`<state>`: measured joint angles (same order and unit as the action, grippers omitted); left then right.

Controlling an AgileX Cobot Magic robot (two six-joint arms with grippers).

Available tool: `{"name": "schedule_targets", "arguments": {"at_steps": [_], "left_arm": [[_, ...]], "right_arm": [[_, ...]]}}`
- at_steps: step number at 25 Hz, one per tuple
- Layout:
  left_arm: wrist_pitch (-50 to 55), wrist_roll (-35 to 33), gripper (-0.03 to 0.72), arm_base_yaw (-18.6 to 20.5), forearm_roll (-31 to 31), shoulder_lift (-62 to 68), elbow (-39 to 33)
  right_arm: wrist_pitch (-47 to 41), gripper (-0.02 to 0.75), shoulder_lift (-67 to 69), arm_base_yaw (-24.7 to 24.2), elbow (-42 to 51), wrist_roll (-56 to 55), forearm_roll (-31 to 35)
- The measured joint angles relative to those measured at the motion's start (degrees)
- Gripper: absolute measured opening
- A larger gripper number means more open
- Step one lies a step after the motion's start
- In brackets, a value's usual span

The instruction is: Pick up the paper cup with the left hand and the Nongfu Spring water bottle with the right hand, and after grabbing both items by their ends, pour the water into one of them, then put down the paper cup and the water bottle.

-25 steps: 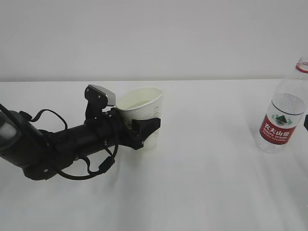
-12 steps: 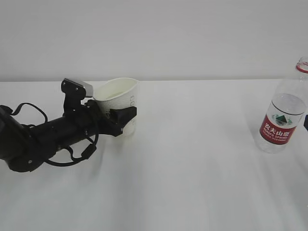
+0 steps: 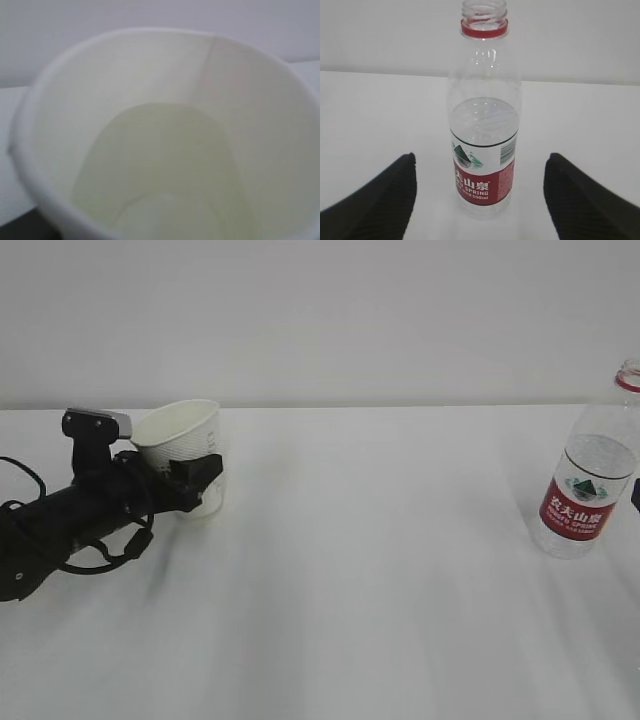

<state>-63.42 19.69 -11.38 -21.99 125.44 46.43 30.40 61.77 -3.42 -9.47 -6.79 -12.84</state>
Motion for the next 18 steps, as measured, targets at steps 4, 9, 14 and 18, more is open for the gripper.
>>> {"name": "schedule_targets", "arguments": {"at_steps": [4, 9, 14, 18], "left_arm": [[0.0, -1.2, 0.494, 1.3, 1.3, -0.7, -0.7], [0.0, -3.5, 0.494, 1.4, 2.8, -1.5, -1.2], [-0.1, -6.7, 0.494, 1.4, 8.8, -2.1, -3.1], [-0.1, -7.7, 0.494, 1.5, 12.0, -2.1, -3.8]], "right_arm": [[0.0, 0.594, 0.0, 0.0, 0.0, 0.0, 0.0], [0.0, 0.594, 0.0, 0.0, 0.0, 0.0, 0.0], [0.0, 0.594, 0.0, 0.0, 0.0, 0.0, 0.0], [0.0, 0.594, 0.0, 0.0, 0.0, 0.0, 0.0]]}}
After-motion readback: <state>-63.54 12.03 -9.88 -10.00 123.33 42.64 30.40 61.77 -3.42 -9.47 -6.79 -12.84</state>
